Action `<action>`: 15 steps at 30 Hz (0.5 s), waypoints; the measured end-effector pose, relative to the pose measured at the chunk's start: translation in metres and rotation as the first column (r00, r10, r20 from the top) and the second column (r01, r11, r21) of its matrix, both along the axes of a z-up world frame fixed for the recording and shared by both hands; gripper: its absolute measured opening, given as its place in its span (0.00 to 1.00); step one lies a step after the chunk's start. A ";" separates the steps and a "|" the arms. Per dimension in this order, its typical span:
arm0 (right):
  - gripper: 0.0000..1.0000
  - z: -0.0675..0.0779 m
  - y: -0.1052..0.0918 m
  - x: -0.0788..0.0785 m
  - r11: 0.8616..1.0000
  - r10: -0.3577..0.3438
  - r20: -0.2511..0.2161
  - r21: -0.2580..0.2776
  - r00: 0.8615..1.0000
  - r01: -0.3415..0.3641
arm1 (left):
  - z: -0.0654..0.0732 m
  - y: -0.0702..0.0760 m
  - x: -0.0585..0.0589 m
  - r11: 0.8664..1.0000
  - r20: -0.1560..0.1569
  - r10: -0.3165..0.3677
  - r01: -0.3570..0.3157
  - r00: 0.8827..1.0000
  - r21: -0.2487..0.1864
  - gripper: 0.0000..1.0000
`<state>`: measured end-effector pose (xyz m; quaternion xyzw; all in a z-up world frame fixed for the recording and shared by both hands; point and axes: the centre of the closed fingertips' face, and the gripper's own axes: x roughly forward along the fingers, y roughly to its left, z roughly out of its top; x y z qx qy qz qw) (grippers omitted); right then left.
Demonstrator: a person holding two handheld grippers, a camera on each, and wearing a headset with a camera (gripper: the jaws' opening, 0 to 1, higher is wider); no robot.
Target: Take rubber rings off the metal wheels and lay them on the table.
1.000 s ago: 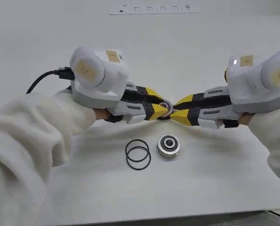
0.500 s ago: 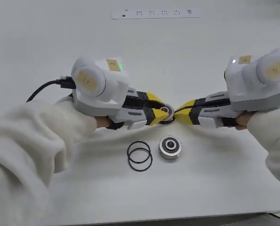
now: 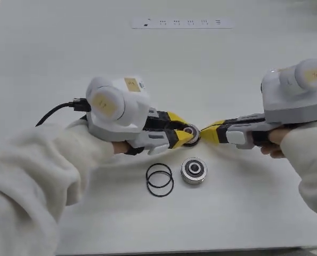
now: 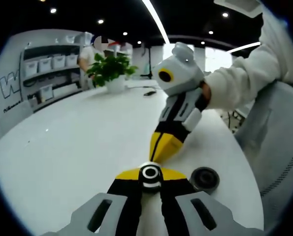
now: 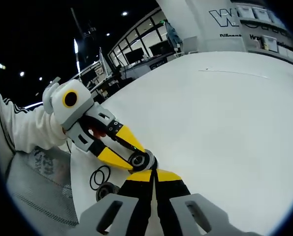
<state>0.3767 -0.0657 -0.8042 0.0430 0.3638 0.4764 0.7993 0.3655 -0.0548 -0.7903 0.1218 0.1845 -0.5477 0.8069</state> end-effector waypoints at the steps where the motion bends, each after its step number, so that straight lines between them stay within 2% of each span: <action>1: 0.00 0.000 0.000 0.000 1.000 -0.005 -0.004 0.002 1.000 0.005 | 0.000 0.000 0.000 1.000 0.000 0.000 0.000 1.000 0.000 0.14; 13: 0.00 0.003 0.001 -0.004 1.000 -0.026 -0.007 0.000 1.000 0.026 | 0.001 -0.001 -0.002 1.000 0.004 0.011 -0.011 1.000 -0.009 0.14; 14: 0.00 0.003 0.001 -0.004 1.000 -0.026 -0.009 0.001 1.000 0.026 | 0.001 -0.001 -0.001 1.000 0.003 0.012 -0.012 1.000 -0.010 0.14; 15: 0.00 0.004 0.001 -0.004 1.000 -0.023 -0.009 0.006 1.000 0.023 | 0.001 -0.001 -0.001 1.000 -0.011 0.022 -0.023 1.000 -0.021 0.14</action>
